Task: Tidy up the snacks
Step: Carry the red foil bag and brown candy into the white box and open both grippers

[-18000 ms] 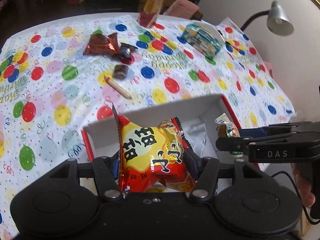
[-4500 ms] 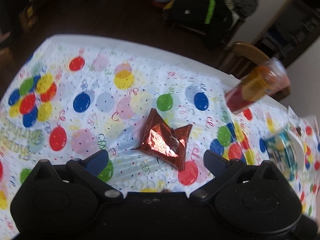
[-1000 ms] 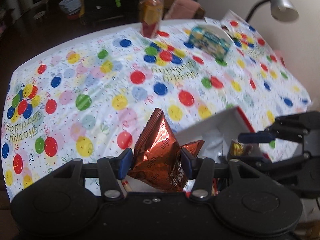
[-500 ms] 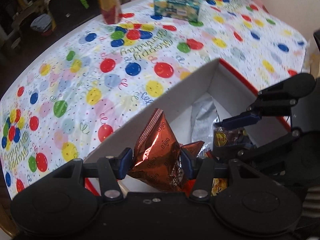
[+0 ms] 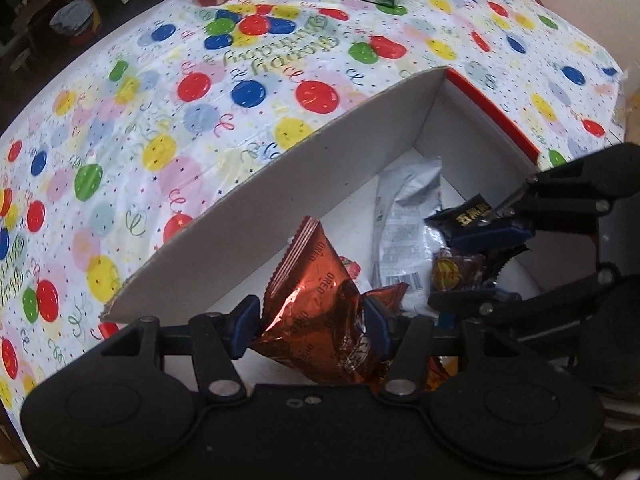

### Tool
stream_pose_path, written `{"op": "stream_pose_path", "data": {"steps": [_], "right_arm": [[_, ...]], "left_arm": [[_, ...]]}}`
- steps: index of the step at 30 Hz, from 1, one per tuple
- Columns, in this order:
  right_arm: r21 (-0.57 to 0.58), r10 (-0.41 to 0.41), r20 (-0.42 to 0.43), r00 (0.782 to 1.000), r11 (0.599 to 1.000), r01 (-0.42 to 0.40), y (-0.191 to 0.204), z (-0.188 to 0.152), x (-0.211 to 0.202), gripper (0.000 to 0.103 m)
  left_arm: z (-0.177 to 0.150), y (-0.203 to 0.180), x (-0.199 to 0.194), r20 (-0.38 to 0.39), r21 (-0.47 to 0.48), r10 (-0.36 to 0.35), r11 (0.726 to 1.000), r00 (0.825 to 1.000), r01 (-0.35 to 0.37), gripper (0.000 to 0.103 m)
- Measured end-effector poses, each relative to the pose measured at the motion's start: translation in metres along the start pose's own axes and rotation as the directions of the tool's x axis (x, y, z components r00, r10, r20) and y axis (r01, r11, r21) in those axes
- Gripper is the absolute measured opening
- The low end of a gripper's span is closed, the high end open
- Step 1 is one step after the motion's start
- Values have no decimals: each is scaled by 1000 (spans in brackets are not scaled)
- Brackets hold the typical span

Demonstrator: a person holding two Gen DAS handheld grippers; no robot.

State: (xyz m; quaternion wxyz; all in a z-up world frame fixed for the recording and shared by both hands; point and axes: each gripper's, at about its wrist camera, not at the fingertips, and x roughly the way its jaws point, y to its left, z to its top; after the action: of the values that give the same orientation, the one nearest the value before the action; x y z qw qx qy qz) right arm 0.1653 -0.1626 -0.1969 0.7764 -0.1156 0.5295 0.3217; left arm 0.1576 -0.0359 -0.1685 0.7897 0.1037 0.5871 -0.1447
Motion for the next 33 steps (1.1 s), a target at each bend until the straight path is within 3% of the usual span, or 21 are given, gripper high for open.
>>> {"op": "stream_pose_path", "data": {"steps": [5, 7, 10, 18, 28, 31, 33], "right_arm": [[15, 0, 13, 1000, 1000, 0, -2, -1, -5, 44], [29, 2, 23, 1000, 1000, -2, -2, -1, -8, 49], [44, -4, 40, 999, 999, 2, -2, -4, -14, 58], [101, -36, 94, 995, 995, 26, 2, -15, -37, 64], [179, -84, 197, 977, 983, 48, 12, -37, -71, 64], [195, -103, 240, 965, 979, 56, 18, -44, -82, 81], [204, -109, 265, 958, 977, 55, 22, -49, -89, 82]], "left_arm": [[-3, 3, 1, 13, -31, 8, 999, 1000, -7, 68], [-6, 1, -1, 29, -28, 19, 999, 999, -18, 78], [-10, -1, -5, 49, -29, 30, 999, 998, -28, 80], [-23, 1, -34, 151, -71, 45, 997, 987, -34, 90], [-54, -3, -75, 294, -125, 108, 989, 950, -74, 91], [-65, -4, -88, 331, -135, 124, 987, 935, -83, 91], [-73, -5, -95, 347, -142, 133, 986, 928, -88, 91]]}}
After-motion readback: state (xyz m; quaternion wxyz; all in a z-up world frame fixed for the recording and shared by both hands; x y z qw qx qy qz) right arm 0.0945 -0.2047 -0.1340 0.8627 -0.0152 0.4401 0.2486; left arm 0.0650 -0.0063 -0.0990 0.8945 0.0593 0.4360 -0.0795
